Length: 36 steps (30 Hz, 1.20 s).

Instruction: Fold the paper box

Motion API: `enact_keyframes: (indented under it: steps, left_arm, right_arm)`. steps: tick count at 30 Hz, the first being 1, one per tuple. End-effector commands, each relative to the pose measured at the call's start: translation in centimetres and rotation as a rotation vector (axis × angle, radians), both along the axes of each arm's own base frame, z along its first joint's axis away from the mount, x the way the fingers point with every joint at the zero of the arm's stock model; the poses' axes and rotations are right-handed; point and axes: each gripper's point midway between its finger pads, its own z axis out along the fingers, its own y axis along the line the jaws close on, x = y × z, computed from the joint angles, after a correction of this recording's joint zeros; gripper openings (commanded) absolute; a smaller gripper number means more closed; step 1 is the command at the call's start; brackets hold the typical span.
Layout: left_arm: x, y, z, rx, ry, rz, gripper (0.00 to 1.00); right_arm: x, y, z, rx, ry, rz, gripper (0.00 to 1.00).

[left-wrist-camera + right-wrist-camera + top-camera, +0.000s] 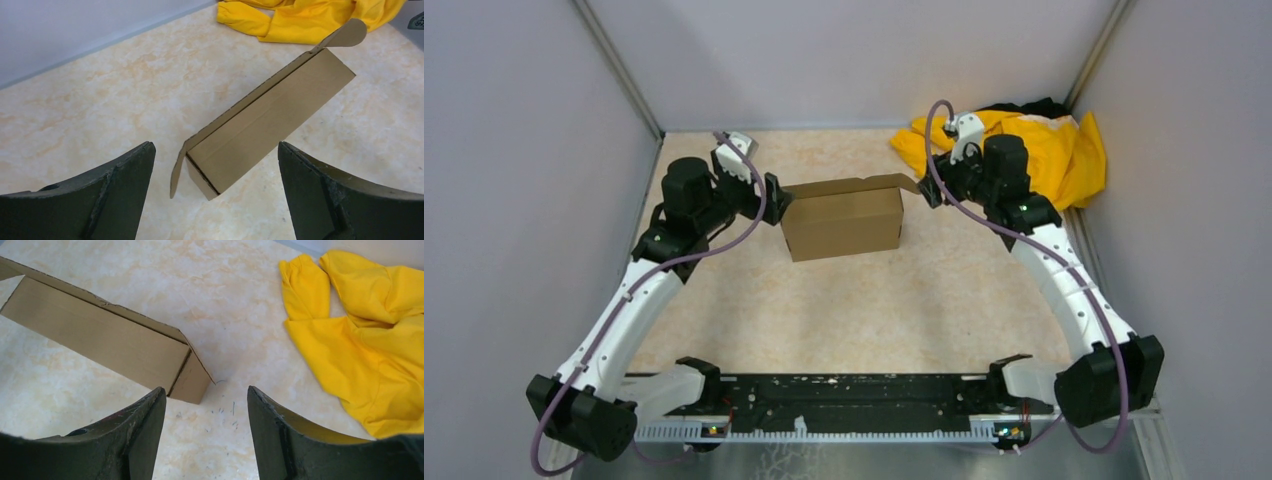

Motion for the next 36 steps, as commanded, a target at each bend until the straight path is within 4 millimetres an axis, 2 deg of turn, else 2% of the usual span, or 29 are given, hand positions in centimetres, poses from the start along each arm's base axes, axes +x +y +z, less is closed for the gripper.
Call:
enact_keyframes:
  steps: [1,8,16,21,26,32,36]
  left_arm:
    - [1.5,0.6,1.2,0.100,-0.114,0.004,0.99]
    - [1.8,0.0,0.1,0.142,-0.098,-0.047,0.99]
    - [2.1,0.4,-0.1,0.185,-0.111,-0.042,0.94]
    - [2.7,1.3,-0.8,0.225,-0.106,0.005,0.92]
    - [2.8,2.4,-0.7,0.258,-0.107,0.046,0.92]
    - [3.1,3.1,-1.2,0.280,-0.073,0.064,0.86]
    - [3.0,3.5,-1.4,0.279,-0.061,0.068,0.78]
  right_arm:
    - [1.8,2.1,2.4,-0.006,-0.098,0.129,0.60]
    - [1.7,3.3,1.4,-0.034,-0.094,0.239,0.58]
    - [2.6,3.9,1.1,-0.027,-0.102,0.258,0.54]
    - [3.3,4.2,1.3,-0.022,-0.103,0.266,0.52]
    - [3.7,4.7,1.7,-0.017,-0.099,0.286,0.50]
    - [3.8,5.0,1.7,-0.013,-0.088,0.304,0.48]
    - [3.9,5.1,1.7,-0.014,-0.081,0.311,0.47]
